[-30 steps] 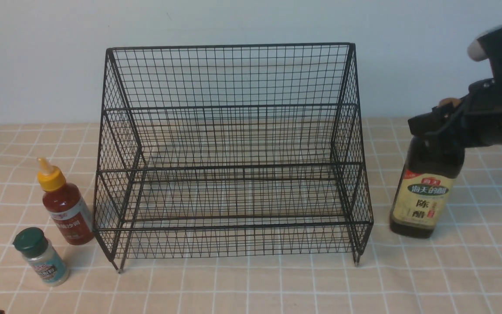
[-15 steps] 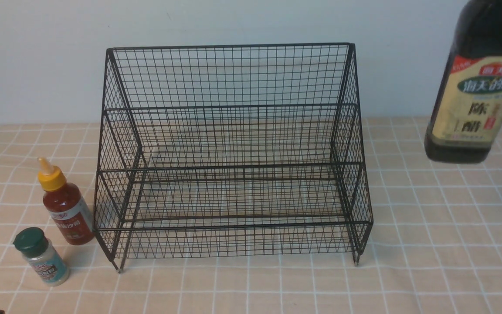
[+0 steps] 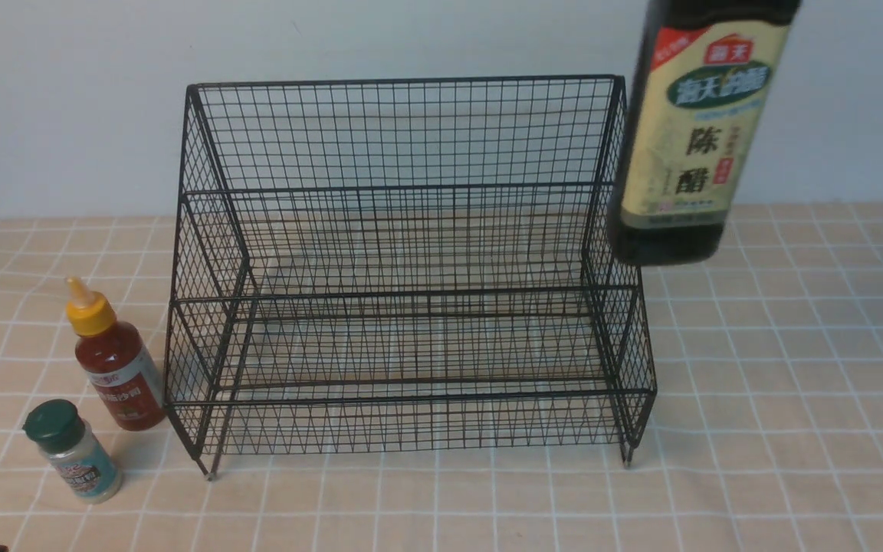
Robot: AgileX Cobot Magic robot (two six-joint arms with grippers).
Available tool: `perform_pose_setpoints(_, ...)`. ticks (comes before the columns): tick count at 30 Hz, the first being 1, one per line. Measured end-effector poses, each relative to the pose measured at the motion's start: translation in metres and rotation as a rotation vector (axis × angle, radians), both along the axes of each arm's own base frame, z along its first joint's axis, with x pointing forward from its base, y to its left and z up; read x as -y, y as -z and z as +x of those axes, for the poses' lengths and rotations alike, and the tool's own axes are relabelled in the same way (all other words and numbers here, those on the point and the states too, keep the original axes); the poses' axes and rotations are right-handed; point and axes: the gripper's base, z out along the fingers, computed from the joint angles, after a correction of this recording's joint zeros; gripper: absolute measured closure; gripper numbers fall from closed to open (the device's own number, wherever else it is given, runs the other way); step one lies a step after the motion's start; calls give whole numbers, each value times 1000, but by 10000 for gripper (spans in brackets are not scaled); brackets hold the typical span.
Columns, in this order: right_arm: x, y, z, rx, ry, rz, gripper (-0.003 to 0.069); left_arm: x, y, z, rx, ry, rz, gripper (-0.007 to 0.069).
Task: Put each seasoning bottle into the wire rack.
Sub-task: Use the right arm to put the condiment bottle back on the shelf
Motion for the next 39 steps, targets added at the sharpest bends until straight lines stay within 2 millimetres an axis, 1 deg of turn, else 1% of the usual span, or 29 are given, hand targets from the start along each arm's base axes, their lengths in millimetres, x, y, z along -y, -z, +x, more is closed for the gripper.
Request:
perform_pose_setpoints(2, -14, 11, 12, -2, 30, -18, 347, 0, 0, 0, 0, 0, 0, 634)
perform_pose_setpoints(3, -16, 13, 13, -3, 27, -21, 347, 0, 0, 0, 0, 0, 0, 634)
perform_pose_setpoints(6, -29, 31, 32, -42, 86, -22, 347, 0, 0, 0, 0, 0, 0, 634)
perform_pose_setpoints(10, -38, 55, 53, -91, 117, -35, 347, 0, 0, 0, 0, 0, 0, 634)
perform_pose_setpoints(13, -41, 67, 61, -109, 113, -48, 347, 0, 0, 0, 0, 0, 0, 634)
perform_pose_setpoints(16, -47, 85, 71, -134, 93, -79, 347, 0, 0, 0, 0, 0, 0, 634)
perform_pose_setpoints(17, -47, 86, 72, -137, 89, -81, 347, 0, 0, 0, 0, 0, 0, 634)
perform_pose_setpoints(18, -51, 94, 75, -150, 59, -97, 347, 0, 0, 0, 0, 0, 0, 634)
perform_pose_setpoints(19, -51, 96, 75, -152, 51, -102, 347, 0, 0, 0, 0, 0, 0, 634)
perform_pose_setpoints(23, -59, 114, 77, -172, -41, -180, 347, 0, 0, 0, 0, 0, 0, 634)
perform_pose_setpoints(32, -63, 143, 85, -270, -67, -255, 347, 0, 0, 0, 0, 0, 0, 634)
perform_pose_setpoints(39, -63, 144, 85, -271, -69, -268, 347, 0, 0, 0, 0, 0, 0, 634)
